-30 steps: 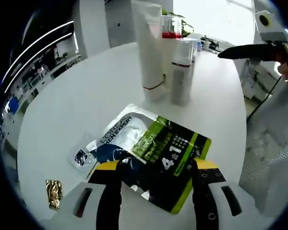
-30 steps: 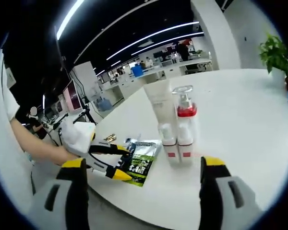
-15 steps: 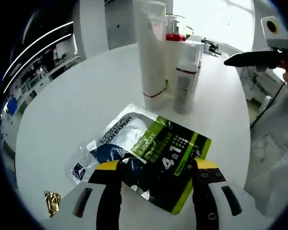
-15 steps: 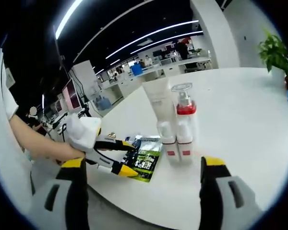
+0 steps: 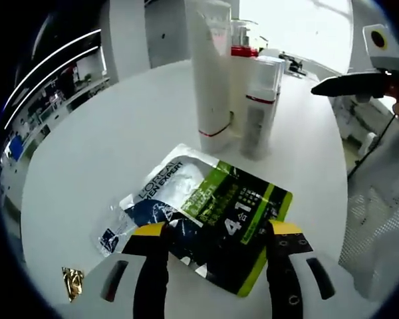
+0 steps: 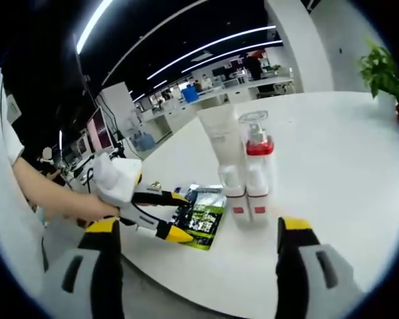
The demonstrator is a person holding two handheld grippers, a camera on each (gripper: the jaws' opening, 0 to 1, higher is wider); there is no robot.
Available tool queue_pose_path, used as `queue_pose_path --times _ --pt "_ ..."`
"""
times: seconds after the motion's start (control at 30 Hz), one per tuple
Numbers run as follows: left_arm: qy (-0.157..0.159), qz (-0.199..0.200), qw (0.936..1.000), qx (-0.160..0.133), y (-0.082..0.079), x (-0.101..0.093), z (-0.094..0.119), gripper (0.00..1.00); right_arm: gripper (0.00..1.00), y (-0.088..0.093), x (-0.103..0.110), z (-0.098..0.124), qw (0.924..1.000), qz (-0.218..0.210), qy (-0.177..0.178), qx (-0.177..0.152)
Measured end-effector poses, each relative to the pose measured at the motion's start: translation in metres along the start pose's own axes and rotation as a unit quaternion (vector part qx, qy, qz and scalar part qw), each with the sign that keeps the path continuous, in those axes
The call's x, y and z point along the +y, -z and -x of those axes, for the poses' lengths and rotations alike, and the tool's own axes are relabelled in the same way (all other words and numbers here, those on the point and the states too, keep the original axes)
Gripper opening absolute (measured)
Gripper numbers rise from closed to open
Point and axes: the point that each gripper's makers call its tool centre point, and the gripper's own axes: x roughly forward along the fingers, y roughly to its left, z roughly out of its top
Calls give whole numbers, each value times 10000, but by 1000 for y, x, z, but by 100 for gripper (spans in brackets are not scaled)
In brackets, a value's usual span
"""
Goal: Arrange the skincare products in the storage area until every visible bottle or jar stands upright without overlapping.
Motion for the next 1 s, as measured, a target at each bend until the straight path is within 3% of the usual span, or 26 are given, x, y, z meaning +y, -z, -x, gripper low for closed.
queue_pose_path --times 0.17,0.4,1.0 --pt "18 -20 9999 113 3 -1 1 62 98 0 0 0 10000 11 7 5" --pt "-12 -66 9999 116 4 2 12 60 98 0 -1 0 10000 32 26 -24" --pt "-95 178 9991 -379 -2 2 65 70 99 -1 2 0 9998 177 -17 -65"
